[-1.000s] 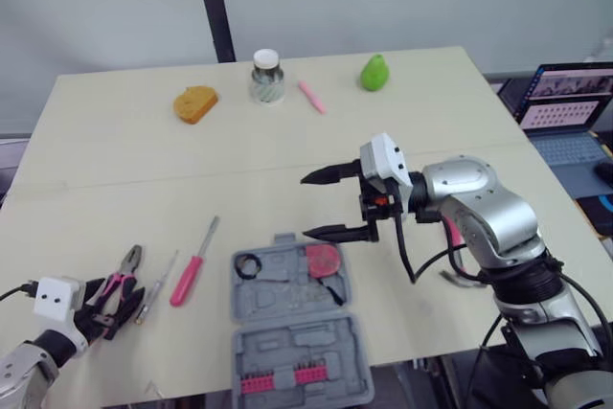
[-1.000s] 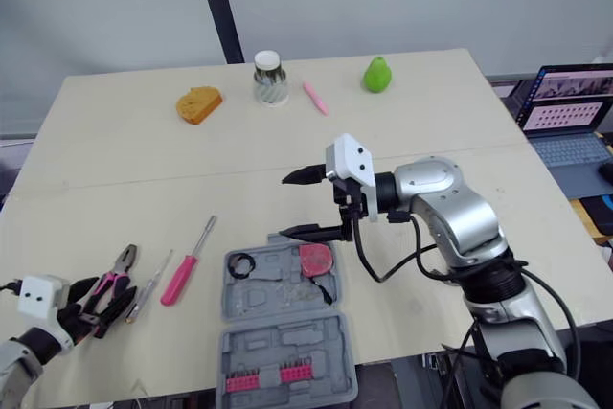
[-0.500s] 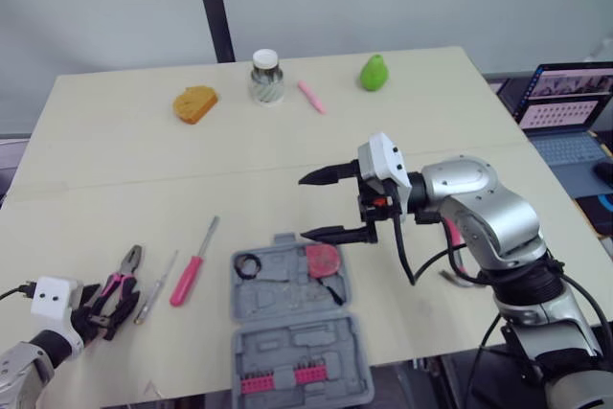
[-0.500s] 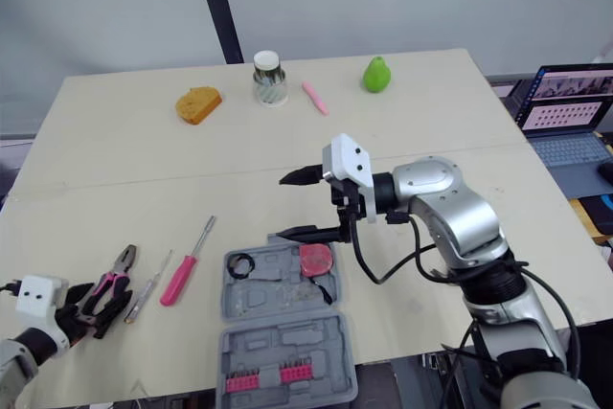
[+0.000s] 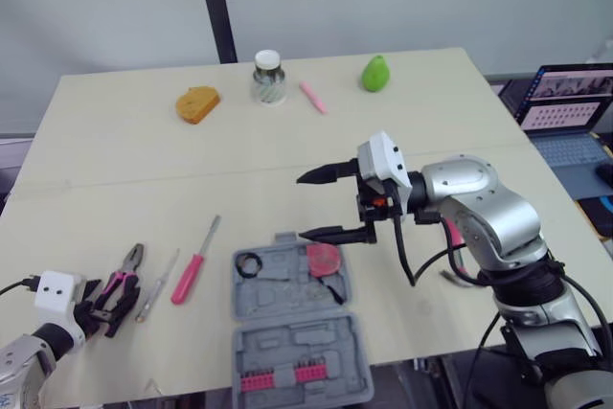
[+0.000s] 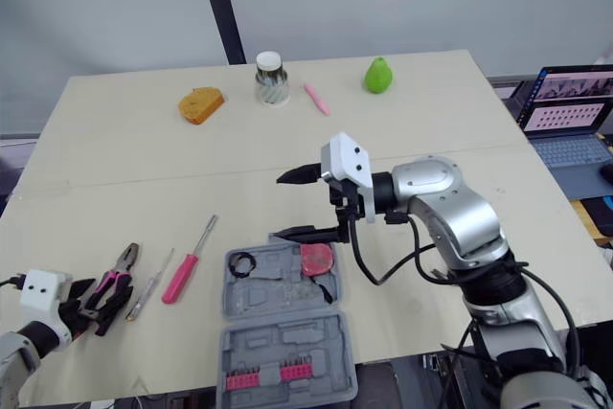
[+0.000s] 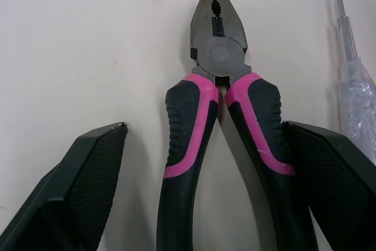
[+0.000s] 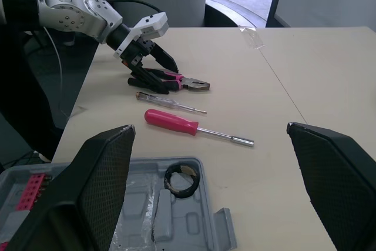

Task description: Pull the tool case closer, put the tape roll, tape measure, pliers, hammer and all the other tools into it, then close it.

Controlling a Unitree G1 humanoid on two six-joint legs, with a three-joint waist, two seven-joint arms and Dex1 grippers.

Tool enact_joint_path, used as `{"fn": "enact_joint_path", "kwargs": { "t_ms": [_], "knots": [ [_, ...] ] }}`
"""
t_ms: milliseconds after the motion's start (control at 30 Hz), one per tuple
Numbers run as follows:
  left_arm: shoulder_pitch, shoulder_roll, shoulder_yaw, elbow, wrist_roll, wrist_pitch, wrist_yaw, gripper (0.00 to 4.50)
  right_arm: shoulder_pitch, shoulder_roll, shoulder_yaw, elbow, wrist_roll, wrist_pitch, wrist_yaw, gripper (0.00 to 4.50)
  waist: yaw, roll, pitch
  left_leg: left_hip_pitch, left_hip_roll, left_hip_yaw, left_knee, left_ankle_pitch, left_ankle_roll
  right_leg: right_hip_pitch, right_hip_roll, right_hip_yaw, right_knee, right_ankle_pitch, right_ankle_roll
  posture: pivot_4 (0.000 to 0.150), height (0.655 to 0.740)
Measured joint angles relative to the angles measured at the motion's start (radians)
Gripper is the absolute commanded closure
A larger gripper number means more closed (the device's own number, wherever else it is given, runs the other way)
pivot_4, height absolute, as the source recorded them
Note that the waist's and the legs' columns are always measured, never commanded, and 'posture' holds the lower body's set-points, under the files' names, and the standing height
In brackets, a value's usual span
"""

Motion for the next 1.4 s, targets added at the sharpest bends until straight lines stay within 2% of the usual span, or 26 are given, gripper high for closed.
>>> {"fn": "enact_joint_path", "kwargs": {
  "t_ms": [100,167,200,767,933,1000,1067,1167,1400],
  "knots": [
    [0.0,0.007,-0.005,0.0,0.0,0.0,-0.008,0.78,0.0,0.0,0.0,0.0,0.0,0.0,0.0,0.0,0.0,0.0,0.0,0.0,0.0,0.0,0.0,0.0,0.0,0.0,0.0,0.0,0.0,0.0,0.0,0.15,0.74],
    [0.0,0.012,-0.007,0.002,0.0,-0.001,-0.011,1.77,0.0,0.0,0.0,0.0,0.0,0.0,0.0,0.0,0.0,0.0,0.0,0.0,0.0,0.0,0.0,0.0,0.0,0.0,0.0,0.0,0.0,0.0,0.0,0.15,0.74],
    [0.0,0.014,-0.007,0.003,0.0,-0.001,-0.011,1.89,0.0,0.0,0.0,0.0,0.0,0.0,0.0,0.0,0.0,0.0,0.0,0.0,0.0,0.0,0.0,0.0,0.0,0.0,0.0,0.0,0.0,0.0,0.0,0.15,0.74],
    [-0.026,0.025,-0.021,0.073,0.0,-0.07,-0.034,1.89,0.002,-0.003,-0.002,0.004,0.0,-0.016,0.001,0.0,0.001,0.004,0.001,0.002,0.0,0.0,-0.001,0.0,-0.001,0.0,-0.001,0.0,0.0,0.0,0.0,0.15,0.74],
    [-0.024,0.088,-0.022,0.052,0.0,-0.056,-0.082,1.89,0.012,-0.008,-0.008,0.021,0.0,-0.045,0.019,0.0,0.0,0.001,0.001,-0.001,0.0,0.0,0.0,0.0,0.0,-0.001,0.0,0.0,0.0,0.0,0.0,0.15,0.74],
    [-0.038,0.145,-0.035,0.004,0.0,-0.041,-0.13,1.89,0.013,-0.027,-0.004,0.036,-0.007,-0.054,0.039,0.0,0.002,-0.002,0.002,-0.001,0.0,-0.001,0.0,0.0,0.0,-0.001,0.0,-0.001,0.0,0.0,0.0,0.15,0.74],
    [-0.076,0.232,-0.067,-0.064,0.0,-0.034,-0.2,1.89,0.01,-0.04,0.005,0.047,-0.027,-0.072,0.06,0.0,0.009,-0.004,0.002,-0.003,0.0,-0.002,0.0,0.0,-0.001,-0.002,0.0,-0.001,0.0,0.0,0.0,0.15,0.74],
    [-0.174,0.302,-0.114,-0.128,0.0,-0.034,-0.267,1.89,-0.008,-0.038,0.022,0.08,-0.053,-0.095,0.08,0.0,0.003,-0.004,0.003,-0.003,-0.001,-0.001,-0.001,0.0,0.0,-0.001,0.0,-0.001,-0.001,0.0,0.0,0.15,0.74],
    [-0.38,0.334,-0.341,-0.181,0.025,-0.023,-0.391,1.89,-0.066,-0.021,0.092,0.172,-0.152,-0.158,0.105,0.0,-0.008,-0.004,0.003,-0.004,-0.001,0.002,-0.003,-0.001,-0.001,-0.004,0.007,-0.003,-0.002,0.0,-0.001,0.15,0.74]
  ]
}}
